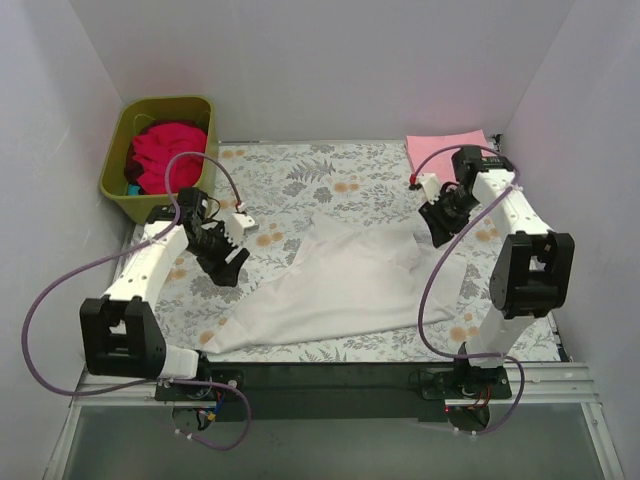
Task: Fold and stack the t-shirts
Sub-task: Flatten the tshirt out
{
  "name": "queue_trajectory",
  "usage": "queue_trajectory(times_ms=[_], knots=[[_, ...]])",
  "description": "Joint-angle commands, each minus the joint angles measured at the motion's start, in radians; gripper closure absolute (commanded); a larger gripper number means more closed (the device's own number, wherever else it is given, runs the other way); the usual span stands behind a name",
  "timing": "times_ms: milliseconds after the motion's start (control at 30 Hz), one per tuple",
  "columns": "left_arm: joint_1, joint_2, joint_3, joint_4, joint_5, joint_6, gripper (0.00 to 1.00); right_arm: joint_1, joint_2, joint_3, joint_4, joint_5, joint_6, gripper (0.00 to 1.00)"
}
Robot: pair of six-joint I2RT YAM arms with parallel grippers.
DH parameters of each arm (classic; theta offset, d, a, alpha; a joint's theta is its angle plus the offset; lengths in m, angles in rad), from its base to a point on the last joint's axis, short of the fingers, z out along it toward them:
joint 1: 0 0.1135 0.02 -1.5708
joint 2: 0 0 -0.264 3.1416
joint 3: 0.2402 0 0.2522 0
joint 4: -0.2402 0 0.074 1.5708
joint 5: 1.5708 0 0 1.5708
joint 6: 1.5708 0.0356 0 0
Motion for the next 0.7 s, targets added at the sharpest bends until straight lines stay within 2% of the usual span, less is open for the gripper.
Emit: queue_trajectory(times_ms=[0,133,367,533,667], knots=[[-0.042,0.059,0.024,0.142,0.030,-0.184,0.33,-0.004,0.106,0.151,0.057,-0.008,0.143,0.55],[-0.180,0.201,0.130,0.227,0.027,-0.316,0.33,-0.004,0.218,0.260,0.071,0.031,0.194,0.55],[-0.255,0.509,0.421,0.291,0.124,-0.497,0.31,-0.004,0.336,0.311,0.061,-0.067,0.244,0.50],[-0.346,0.764,0.772,0.358,0.211,-0.659,0.32,-0.048,0.327,0.299,0.060,-0.110,0.284,0.56],[-0.420,0.970,1.022,0.403,0.213,-0.774,0.35,-0.151,0.289,0.239,0.049,-0.122,0.271,0.61]])
